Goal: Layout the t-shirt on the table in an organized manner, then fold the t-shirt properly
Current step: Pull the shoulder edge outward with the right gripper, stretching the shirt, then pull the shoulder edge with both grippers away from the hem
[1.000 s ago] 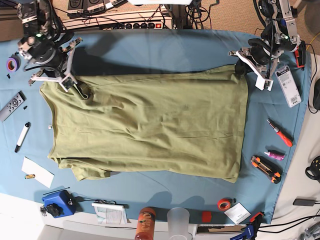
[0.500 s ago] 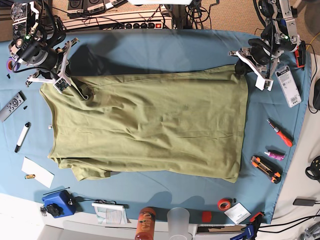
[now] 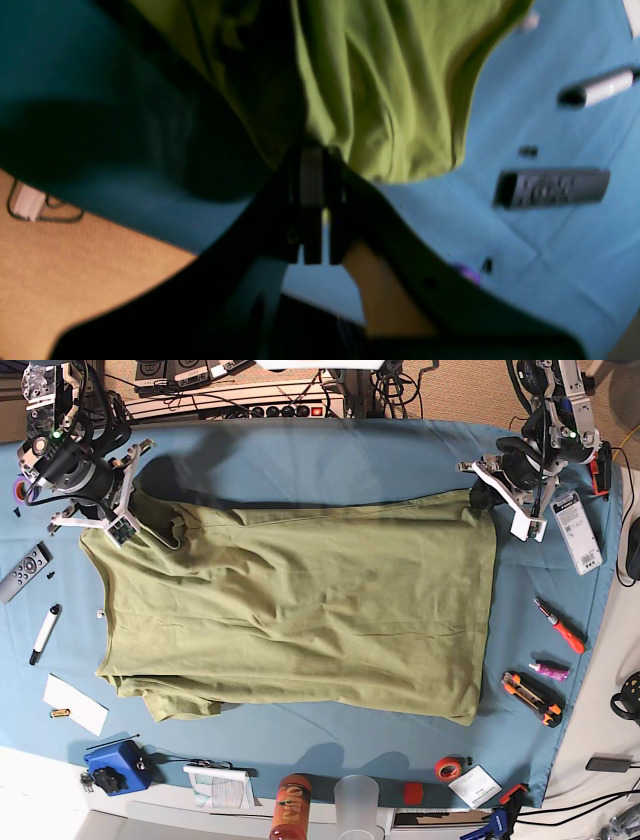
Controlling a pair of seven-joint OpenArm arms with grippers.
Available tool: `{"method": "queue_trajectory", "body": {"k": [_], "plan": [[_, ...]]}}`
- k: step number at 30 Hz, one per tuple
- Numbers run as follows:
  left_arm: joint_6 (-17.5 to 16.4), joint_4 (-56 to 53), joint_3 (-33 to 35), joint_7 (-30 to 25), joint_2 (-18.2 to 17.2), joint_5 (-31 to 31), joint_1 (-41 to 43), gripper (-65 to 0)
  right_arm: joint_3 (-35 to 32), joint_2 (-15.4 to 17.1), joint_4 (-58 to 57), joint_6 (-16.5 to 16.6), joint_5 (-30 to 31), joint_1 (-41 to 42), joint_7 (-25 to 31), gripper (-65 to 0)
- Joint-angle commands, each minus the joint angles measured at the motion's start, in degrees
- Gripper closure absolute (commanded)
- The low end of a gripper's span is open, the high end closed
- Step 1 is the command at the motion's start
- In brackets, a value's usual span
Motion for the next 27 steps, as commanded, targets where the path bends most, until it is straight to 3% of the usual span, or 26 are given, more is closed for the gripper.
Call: {"method": "queue_trajectory", "body": {"k": [1, 7, 13, 21, 27], "plan": [[0.39, -0.24, 0.22, 3.04, -0.11, 1.62, 0.66, 0.0, 1.25, 0.98, 0.74, -0.52, -0.04, -0.35, -0.02, 0.0], [0.42, -0.24, 0.22, 3.3, -0.13, 3.61, 0.66, 0.0, 8.09, 0.96, 0.79, 1.53, 7.72, -5.42, 0.11, 0.0], [0.44, -0.24, 0.2, 5.46, -0.11, 3.74, 1.05, 0.0, 15.04, -0.2, 0.76, 3.19, 8.5, -9.25, -0.15, 0.0], [0.44, -0.22, 0.2, 5.6, -0.13, 3.72, 5.95, 0.0, 15.41, -1.84, 0.68, 3.48, 9.01, -11.28, -0.35, 0.0], [0.44, 0.26, 0.09, 5.62, -0.17, 3.74, 6.49, 0.0, 15.41, -3.63, 0.68, 8.44, 18.45, -11.61, -4.81, 0.0]]}}
